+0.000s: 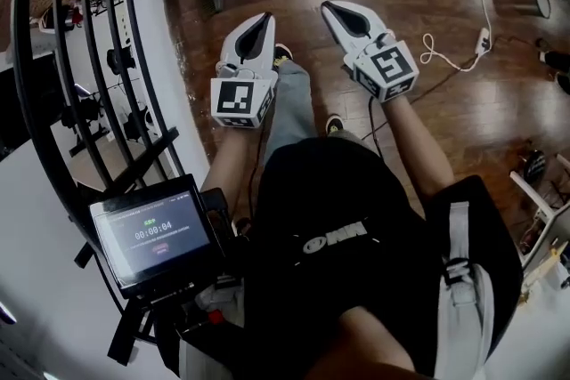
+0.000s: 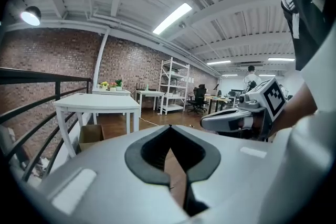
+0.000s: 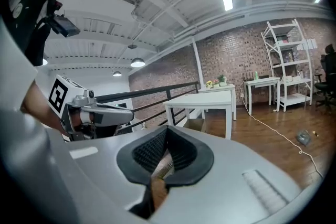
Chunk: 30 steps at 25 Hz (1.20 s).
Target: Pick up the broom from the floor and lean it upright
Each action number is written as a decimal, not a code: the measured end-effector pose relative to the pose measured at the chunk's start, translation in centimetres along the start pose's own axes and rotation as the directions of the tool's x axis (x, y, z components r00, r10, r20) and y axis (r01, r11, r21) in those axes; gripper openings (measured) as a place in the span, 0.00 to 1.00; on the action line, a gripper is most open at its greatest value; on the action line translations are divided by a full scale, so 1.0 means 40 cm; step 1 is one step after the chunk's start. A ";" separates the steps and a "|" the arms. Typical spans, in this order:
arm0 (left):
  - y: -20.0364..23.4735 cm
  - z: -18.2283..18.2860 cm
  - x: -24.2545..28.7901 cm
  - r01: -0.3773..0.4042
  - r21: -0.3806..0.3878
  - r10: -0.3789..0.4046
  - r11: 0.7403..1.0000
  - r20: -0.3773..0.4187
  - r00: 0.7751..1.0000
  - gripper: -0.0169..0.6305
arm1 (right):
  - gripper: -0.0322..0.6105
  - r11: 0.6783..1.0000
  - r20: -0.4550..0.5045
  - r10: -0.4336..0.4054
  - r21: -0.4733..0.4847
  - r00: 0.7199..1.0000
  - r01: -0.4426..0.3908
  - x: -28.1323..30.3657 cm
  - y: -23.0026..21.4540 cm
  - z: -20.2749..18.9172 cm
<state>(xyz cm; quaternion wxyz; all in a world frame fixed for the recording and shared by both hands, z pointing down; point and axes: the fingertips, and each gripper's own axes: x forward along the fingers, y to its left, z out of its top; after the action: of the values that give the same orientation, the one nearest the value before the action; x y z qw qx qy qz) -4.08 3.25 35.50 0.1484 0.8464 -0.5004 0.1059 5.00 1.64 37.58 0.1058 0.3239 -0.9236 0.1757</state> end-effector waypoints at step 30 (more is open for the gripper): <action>0.260 -1.219 0.494 0.567 0.312 -0.103 0.762 -0.807 0.582 0.53 | 0.06 0.999 -0.393 0.019 0.045 0.919 -0.001 0.287 -0.304 -0.715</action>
<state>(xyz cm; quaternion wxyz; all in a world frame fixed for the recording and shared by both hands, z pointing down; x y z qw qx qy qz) -5.28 -0.18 89.03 0.1139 0.8116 -0.1630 0.5493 6.26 -2.42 70.46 0.2810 0.2797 -0.8810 0.2580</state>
